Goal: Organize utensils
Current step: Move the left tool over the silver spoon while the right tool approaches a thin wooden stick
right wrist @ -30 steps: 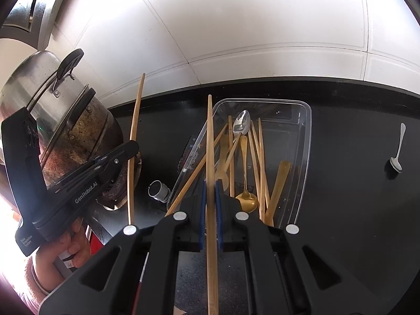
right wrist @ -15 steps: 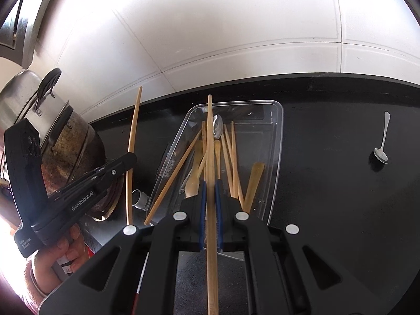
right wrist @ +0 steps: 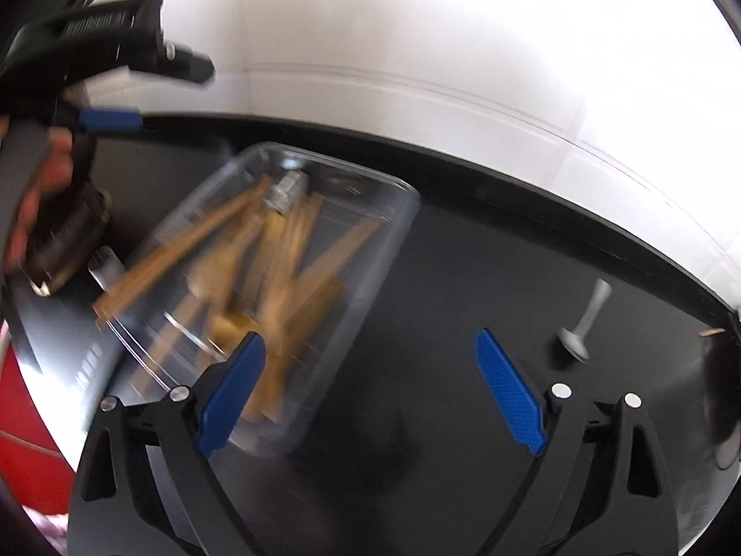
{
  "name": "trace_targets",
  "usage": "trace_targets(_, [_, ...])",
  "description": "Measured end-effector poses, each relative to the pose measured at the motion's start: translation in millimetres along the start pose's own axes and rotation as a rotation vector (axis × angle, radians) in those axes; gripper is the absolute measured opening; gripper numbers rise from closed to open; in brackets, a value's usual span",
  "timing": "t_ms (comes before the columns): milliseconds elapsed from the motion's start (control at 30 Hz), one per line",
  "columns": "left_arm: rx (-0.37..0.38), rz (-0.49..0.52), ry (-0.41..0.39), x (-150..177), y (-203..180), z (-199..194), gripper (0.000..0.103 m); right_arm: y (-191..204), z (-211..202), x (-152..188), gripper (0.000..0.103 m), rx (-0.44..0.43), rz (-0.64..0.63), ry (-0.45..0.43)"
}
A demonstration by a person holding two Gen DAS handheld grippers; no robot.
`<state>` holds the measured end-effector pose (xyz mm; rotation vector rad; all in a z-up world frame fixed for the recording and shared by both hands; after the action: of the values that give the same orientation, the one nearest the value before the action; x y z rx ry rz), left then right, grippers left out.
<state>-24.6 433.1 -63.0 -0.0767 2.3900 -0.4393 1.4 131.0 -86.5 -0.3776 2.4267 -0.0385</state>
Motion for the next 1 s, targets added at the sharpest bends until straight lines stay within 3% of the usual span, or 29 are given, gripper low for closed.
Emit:
trace_targets(100, [0.014,0.119,0.041,7.5,-42.7,17.9,0.097,-50.4,2.8,34.2,0.091,0.047,0.124,0.055])
trace_targets(267, [0.063,0.364,0.172,37.5,-149.3,73.0,0.097,-133.3,4.4,90.5,0.091,0.093,0.410,0.134])
trace_targets(400, [0.073,0.462,0.236,56.2,-207.3,113.9,0.097,-183.9,-2.7,118.3,0.091,0.130,0.489,0.140])
trace_targets(500, [0.069,0.465,0.286,64.8,-239.3,147.4,0.097,-221.9,-7.5,135.9,0.091,0.159,0.526,0.146])
trace_targets(700, [0.001,0.387,0.326,74.7,-259.1,190.1,0.097,-292.4,-8.7,154.9,0.091,0.174,0.610,0.140])
trace_targets(1000, [-0.057,0.308,0.360,87.2,-280.0,218.0,0.097,-413.2,2.9,165.5,0.092,0.248,0.734,0.093])
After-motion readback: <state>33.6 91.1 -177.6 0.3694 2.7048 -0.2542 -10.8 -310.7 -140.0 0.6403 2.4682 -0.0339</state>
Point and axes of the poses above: each gripper's, at about its wrist camera, not at the fingertips, and z roughly the way its jaws point, y to its left, x to its underside, the point moved 3 cm from there along z, roughly the way its jaws point, and after that the axes turned 1 degree about y, right-handed, at the moved point
